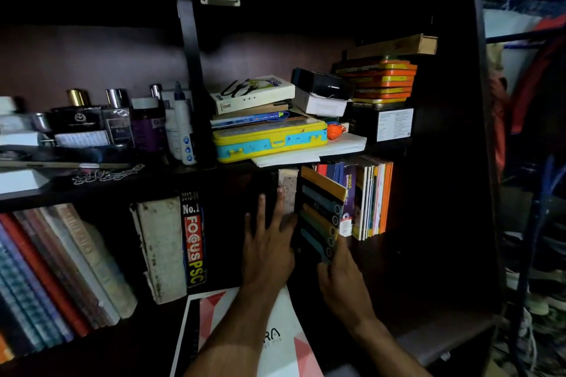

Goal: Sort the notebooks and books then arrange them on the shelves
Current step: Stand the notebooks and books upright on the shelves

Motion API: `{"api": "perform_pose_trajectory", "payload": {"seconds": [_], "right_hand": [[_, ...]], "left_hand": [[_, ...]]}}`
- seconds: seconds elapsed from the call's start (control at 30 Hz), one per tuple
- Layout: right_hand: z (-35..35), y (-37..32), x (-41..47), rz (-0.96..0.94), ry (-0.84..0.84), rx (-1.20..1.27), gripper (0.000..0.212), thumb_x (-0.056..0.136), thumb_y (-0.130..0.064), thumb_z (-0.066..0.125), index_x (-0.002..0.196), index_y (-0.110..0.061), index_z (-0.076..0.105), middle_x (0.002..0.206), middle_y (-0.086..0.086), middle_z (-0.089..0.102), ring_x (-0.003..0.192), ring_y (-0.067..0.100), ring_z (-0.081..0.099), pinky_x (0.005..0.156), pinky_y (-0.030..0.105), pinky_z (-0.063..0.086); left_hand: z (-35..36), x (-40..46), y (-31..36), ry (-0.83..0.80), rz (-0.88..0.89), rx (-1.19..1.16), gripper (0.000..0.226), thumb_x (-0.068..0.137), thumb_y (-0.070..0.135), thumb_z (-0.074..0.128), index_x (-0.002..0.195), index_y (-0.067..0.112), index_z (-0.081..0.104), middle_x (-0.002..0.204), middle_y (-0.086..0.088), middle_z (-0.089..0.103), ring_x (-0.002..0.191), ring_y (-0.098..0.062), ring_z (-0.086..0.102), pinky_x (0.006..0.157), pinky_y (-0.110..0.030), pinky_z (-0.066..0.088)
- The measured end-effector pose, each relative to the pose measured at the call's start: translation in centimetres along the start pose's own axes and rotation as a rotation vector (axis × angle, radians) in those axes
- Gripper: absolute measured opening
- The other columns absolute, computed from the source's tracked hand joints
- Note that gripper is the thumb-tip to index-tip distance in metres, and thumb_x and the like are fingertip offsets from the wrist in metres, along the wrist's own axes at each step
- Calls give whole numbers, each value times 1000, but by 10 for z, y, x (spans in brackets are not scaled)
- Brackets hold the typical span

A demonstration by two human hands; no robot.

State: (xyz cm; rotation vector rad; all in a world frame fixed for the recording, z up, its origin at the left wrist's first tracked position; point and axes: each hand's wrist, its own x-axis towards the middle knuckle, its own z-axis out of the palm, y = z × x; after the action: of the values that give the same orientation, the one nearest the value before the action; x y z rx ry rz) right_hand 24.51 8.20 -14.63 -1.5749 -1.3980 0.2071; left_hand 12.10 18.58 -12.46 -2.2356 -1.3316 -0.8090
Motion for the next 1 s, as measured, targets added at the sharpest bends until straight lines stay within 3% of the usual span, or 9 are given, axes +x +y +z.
{"api": "perform_pose_trajectory", "payload": {"seconds": [0.17,0.33,0.43,0.5,0.6,0.73,0.8,0.87,1.0], "right_hand": [[3,4,3,-88,10,44,45,99,-12,57,132,-36,37,121,-11,55,100,4,62,87,32,57],[2,9,5,-192,71,7,33,94,-2,60,107,-30,48,103,-19,50,99,-3,53,80,10,44],[6,14,9,-195,-16,-72,41,93,-12,60,131,-25,51,125,-10,56,113,-2,52,98,23,47],[9,17,13,-168,-154,-175,65,93,-24,59,153,-24,34,152,-6,43,136,9,41,115,38,37],[12,15,16,-114,-311,-320,87,91,-38,54,160,-34,3,167,-12,13,150,12,19,118,44,21],[14,16,17,-64,-262,-266,75,85,-41,54,151,-30,20,144,-2,51,133,22,46,107,44,34],[12,18,18,-78,-197,-272,59,84,-41,55,138,-28,34,124,1,61,116,27,56,94,43,44],[11,17,18,-92,-235,-343,67,87,-43,56,147,-27,32,135,1,55,122,27,52,99,44,40],[15,15,18,-85,-343,-494,86,91,-50,52,160,-34,4,157,-2,36,137,24,36,109,43,27]], "left_hand": [[-8,2,5,36,32,-51,65,75,27,75,138,32,57,166,-5,20,151,-40,18,106,-59,43],[-12,2,5,197,44,-103,48,70,17,76,116,20,67,127,-10,55,123,-35,53,85,-47,54],[-13,1,4,238,46,-90,36,76,22,69,112,20,67,111,-6,61,97,-27,59,74,-40,50],[-16,-1,5,200,-8,-177,25,83,24,63,107,21,68,102,-1,65,84,-23,63,67,-33,44],[-29,3,-2,-54,-200,-539,7,94,27,60,99,27,64,93,9,66,78,-15,63,61,-27,46],[-58,24,-26,-616,-224,-939,16,96,9,58,105,18,68,94,-2,69,70,-7,61,57,-15,48],[-77,33,-45,-879,-152,-880,26,95,5,60,119,14,65,102,-2,72,84,-12,67,72,-16,53],[-90,29,-65,-1040,-83,-719,45,90,20,74,132,22,58,114,5,71,106,-15,66,100,-29,49],[-98,-15,-83,-1135,-66,-438,74,73,52,85,137,36,51,131,13,55,115,-11,59,98,-32,51]]}}
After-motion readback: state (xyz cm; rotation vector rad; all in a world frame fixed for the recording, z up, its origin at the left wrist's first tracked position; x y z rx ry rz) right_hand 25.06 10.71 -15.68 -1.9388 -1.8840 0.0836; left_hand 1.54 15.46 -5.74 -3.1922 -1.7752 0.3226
